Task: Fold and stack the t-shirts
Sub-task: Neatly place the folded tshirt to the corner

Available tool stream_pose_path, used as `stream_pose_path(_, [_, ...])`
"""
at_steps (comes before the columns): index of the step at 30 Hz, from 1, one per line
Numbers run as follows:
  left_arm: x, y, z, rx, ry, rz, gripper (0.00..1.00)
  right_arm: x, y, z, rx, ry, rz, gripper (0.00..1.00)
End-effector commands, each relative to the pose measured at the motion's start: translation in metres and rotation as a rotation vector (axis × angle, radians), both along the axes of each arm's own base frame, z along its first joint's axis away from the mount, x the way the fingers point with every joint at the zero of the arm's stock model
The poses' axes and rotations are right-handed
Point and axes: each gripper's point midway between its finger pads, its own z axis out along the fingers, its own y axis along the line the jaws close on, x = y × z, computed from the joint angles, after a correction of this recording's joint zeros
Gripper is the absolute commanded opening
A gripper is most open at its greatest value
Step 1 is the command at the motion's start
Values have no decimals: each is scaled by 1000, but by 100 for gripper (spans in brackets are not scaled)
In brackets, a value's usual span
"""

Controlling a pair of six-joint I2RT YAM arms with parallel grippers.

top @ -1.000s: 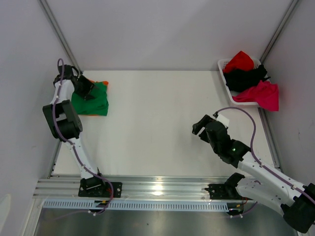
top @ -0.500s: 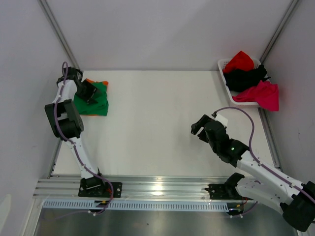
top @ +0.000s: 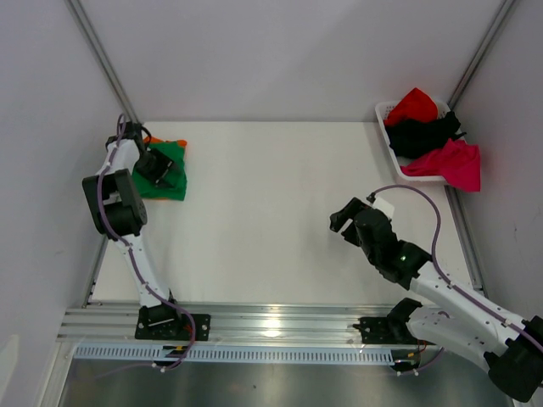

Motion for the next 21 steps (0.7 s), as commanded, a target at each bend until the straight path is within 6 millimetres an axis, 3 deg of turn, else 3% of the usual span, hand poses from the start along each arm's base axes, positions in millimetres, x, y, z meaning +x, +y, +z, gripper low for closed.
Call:
stream_pose_path(1, [-9, 2, -4, 24, 42, -11, 56, 1, -2, 8, 20, -19, -12, 80])
stream_pose_path(15, [-3, 1, -3, 10, 38, -31, 56, -2, -7, 19, 34, -43, -26, 80])
stream_pose_path(21, [3, -5, 16, 6, -39, -34, 56, -1, -6, 17, 32, -39, -25, 80])
